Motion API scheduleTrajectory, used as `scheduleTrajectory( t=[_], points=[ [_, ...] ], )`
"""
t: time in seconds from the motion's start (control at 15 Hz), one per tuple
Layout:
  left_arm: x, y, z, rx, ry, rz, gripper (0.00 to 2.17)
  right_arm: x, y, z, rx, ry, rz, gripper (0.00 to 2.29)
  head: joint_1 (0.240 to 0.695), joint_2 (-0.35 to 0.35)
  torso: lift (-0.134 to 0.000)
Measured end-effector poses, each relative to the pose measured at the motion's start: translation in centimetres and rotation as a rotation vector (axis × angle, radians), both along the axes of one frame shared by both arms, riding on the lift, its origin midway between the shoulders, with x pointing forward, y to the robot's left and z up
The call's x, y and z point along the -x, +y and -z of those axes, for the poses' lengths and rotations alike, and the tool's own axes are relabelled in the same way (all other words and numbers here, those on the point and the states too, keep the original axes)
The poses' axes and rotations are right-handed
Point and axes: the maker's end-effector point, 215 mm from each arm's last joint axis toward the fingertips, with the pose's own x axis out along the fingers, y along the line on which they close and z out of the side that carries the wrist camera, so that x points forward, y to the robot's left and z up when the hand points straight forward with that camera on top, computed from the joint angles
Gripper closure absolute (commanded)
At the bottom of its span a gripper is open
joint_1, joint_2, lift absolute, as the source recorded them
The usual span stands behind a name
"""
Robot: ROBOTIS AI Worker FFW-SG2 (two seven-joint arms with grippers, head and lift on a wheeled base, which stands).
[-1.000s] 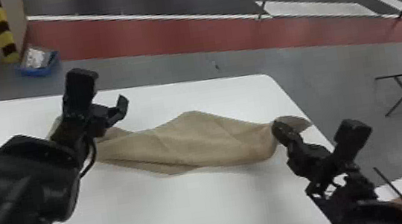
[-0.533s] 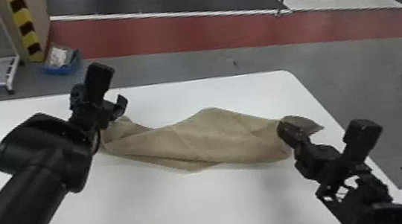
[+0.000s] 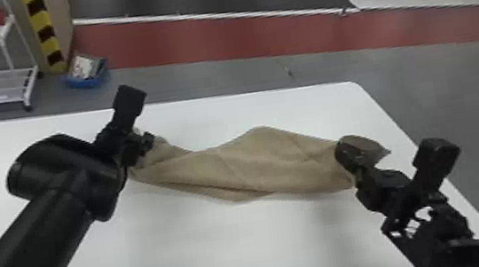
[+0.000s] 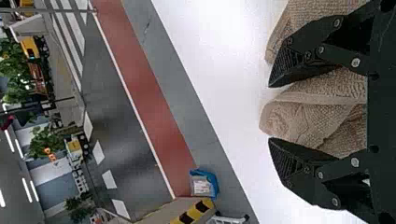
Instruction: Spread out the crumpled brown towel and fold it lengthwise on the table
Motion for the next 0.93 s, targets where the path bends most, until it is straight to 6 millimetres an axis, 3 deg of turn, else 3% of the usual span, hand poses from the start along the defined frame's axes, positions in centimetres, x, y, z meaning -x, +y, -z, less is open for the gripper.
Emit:
scheduleTrajectory(
  t=[0.27,0.4,0.67,0.8,0.93],
  points=[
    [1.7,-0.7,0.6,-0.011,0.053,-0.002,1.0,0.0,0.0,0.0,-0.002,0.0,0.0,2.04,0.695,-0.244,-0.124],
    [2.5,-1.0,0.5,-0.007,0.073,-0.004,1.36,-0.2,0.2,-0.1,-0.003,-0.003,-0.003,2.04,0.695,-0.246,-0.124],
    [5.0,-0.7,-1.2,0.058,0.075,-0.048,1.36,-0.4,0.9,-0.3,-0.009,-0.008,-0.012,2.04,0.695,-0.243,-0.124],
    [7.0,1.5,-3.2,0.12,0.05,-0.102,1.36,-0.9,1.0,-1.0,-0.007,-0.021,-0.014,2.04,0.695,-0.228,-0.124],
    [9.3,6.7,-5.1,0.158,0.028,-0.202,1.36,-1.7,0.4,-2.0,-0.004,-0.029,-0.012,2.04,0.695,-0.195,-0.124]
  ],
)
